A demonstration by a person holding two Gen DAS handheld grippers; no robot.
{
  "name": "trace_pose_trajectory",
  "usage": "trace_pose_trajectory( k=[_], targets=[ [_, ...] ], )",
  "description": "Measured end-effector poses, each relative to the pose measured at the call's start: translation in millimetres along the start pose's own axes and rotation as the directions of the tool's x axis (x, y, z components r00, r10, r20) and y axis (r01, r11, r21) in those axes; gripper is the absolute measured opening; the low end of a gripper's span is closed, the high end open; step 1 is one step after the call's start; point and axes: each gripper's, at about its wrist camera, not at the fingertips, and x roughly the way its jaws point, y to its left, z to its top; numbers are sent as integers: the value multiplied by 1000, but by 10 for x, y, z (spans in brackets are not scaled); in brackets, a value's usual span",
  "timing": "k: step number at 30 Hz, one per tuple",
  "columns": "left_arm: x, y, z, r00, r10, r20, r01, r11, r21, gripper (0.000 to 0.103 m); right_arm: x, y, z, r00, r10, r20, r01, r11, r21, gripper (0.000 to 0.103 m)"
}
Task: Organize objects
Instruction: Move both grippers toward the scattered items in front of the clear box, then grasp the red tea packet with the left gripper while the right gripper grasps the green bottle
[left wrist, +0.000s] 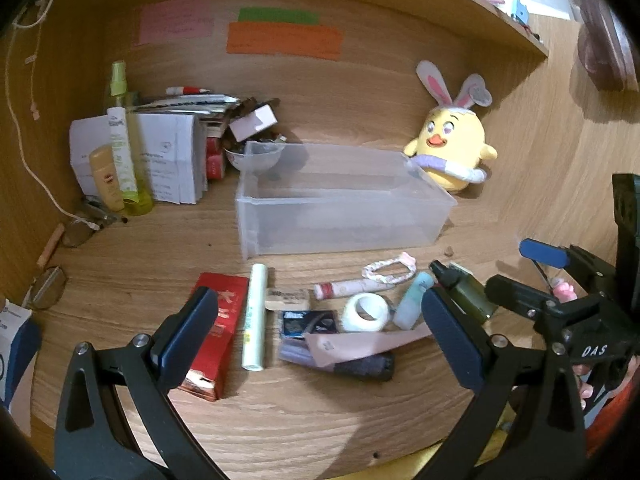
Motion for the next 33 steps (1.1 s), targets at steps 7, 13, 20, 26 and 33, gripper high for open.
trace_pose_trajectory(
  k=[7, 13, 20, 26, 33],
  targets=[
    [-67, 322, 35, 997, 78, 18, -78, 996, -32, 103, 21, -160, -5, 999, -36, -10, 36, 999, 38, 103],
    [54, 607, -63, 988, 144, -55, -147, 988, -53, 87, 151, -281, -109, 996, -58, -63, 61, 997, 53, 102],
    [196, 794, -292, 977, 153, -148, -164, 984, -64, 87, 244, -352, -224, 993, -56, -107, 62, 997, 53, 91],
    [317, 859, -418, 967, 165, -196, -179, 982, -60, 87, 360, -378, -272, 989, -46, -144, 56, 996, 67, 78],
    [490, 934, -445, 959, 158, -237, -182, 980, -81, 87, 492, -355, -277, 983, -26, -179, 39, 997, 69, 59]
  ],
)
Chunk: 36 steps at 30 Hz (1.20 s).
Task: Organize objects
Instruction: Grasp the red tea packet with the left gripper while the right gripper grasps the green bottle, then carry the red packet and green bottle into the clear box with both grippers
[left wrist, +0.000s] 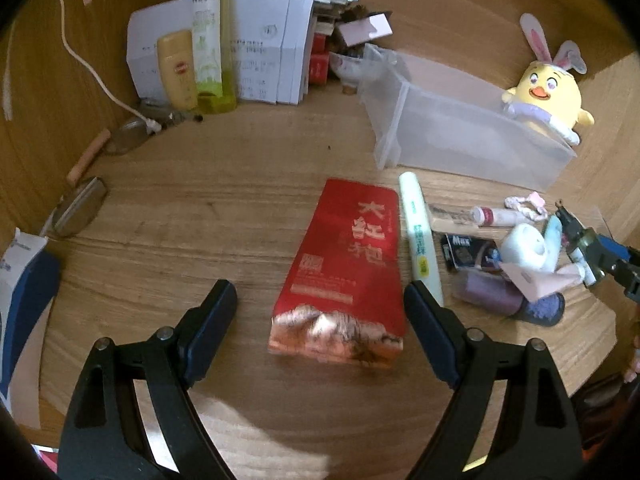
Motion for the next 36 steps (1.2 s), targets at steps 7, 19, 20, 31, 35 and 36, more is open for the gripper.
trace_pose_trajectory(
  k=[7, 19, 20, 31, 35, 36],
  targets=[
    [70, -91, 17, 999, 28, 21, -29, 999, 42, 71, 114, 55, 5, 999, 22, -27, -22, 1000, 3, 40],
    [-33, -48, 31, 997, 20, 76, -22, 999, 28, 55, -9, 69, 52, 1000, 13, 24, -13, 1000, 15, 39],
    [-58, -41, 44, 996, 17, 85, -19, 1000, 24, 55, -34, 67, 64, 999, 14, 32, -14, 1000, 15, 39],
    [-468, -157, 243, 974, 11, 226, -13, 1000, 6, 55, -259, 125, 209, 992, 40, 120, -42, 999, 12, 39],
    [-632, -240, 344, 958, 1, 288, -6, 1000, 14, 55, -317, 150, 296, 986, 51, 157, -53, 998, 13, 39],
    [-653, -258, 362, 955, -3, 297, -2, 1000, 17, 55, -324, 146, 317, 985, 53, 166, -56, 998, 14, 39]
  ],
)
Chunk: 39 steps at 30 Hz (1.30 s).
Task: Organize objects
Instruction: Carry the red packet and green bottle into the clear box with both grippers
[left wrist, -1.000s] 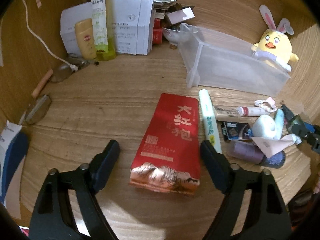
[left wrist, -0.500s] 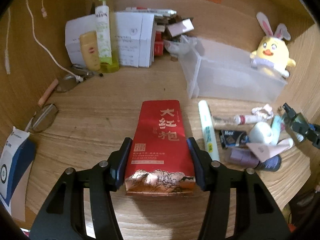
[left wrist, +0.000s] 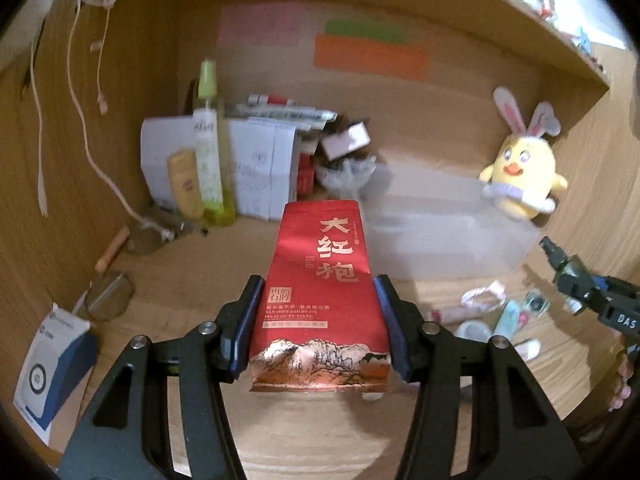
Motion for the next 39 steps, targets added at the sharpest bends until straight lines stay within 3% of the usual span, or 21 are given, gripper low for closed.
trace_pose_trajectory(
  k=[11, 23, 33, 39],
  targets=[
    [17, -178, 317, 997, -58, 50, 58, 998, 1, 55, 5, 16, 341, 997, 36, 73, -36, 999, -5, 39],
    [219, -365, 647, 992, -114, 58, 114, 993, 10, 55, 105, 72, 728, 991, 30, 130, -23, 998, -56, 39],
    [490, -572, 821, 993, -114, 32, 112, 992, 56, 55, 370, -6, 980, 994, 19, 105, -13, 998, -57, 39],
    [821, -640, 889, 994, -106, -27, 108, 992, 60, 55, 621, -75, 1099, 998, 13, 59, -10, 999, -50, 39]
  ],
)
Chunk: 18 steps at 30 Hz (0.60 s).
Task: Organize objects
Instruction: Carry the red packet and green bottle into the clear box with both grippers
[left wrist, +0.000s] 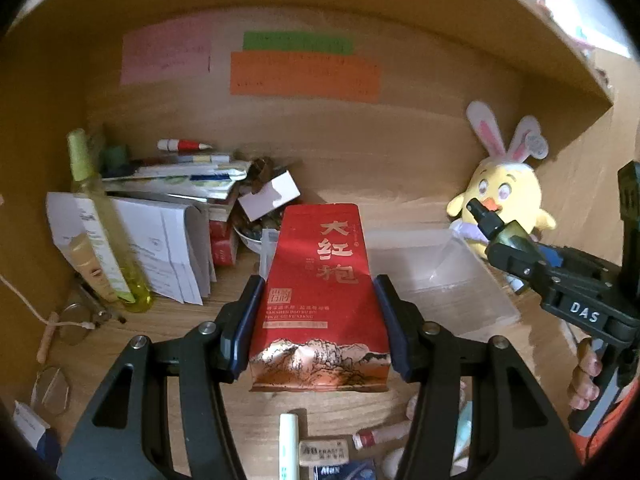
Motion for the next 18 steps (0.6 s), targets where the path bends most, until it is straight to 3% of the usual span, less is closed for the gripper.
trace_pose_trajectory(
  k=[7, 18],
  targets=[
    [432, -9, 5, 995, 6, -96, -6, 1000, 3, 55, 299, -36, -7, 997, -2, -72, 1, 1000, -11, 39],
    [713, -82, -9, 981, -37, -191, 40, 999, 13, 55, 657, -35, -90, 984, -34, -176, 23, 998, -65, 39]
  ],
)
